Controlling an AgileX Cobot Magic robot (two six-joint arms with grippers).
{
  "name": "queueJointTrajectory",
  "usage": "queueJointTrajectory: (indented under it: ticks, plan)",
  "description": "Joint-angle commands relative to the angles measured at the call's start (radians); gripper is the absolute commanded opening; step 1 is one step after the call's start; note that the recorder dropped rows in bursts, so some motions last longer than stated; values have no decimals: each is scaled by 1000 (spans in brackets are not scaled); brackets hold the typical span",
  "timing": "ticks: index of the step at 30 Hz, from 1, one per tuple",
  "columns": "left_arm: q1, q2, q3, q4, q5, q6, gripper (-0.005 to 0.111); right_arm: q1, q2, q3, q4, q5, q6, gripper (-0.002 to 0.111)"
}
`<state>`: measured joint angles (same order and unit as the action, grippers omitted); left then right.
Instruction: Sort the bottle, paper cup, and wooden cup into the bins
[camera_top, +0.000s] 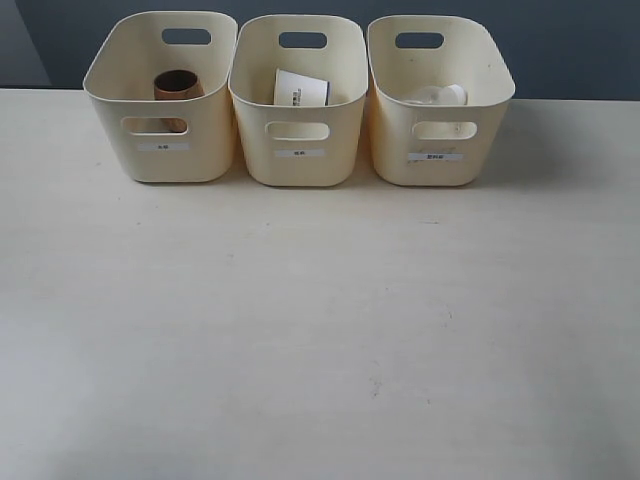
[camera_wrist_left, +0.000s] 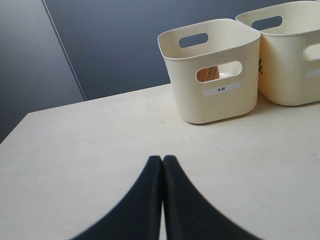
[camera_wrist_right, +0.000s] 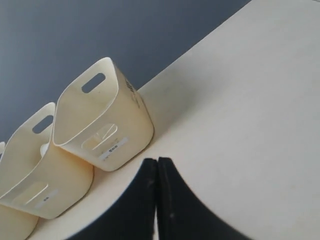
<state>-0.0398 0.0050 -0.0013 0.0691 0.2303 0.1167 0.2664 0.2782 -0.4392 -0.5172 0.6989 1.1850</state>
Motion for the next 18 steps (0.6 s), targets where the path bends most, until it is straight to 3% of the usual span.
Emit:
queueJointTrajectory:
  ticks: [1,9,18]
  plan:
    - [-3,-5,1,0,-7,-2,0,-57,-5,6,21,1,-4,0]
    - [-3,-5,1,0,-7,-2,0,-69,-5,66,233,-1,-4,0]
    - [-3,-5,1,0,-5,-2,0,-116,-5,252,326,1,-4,0]
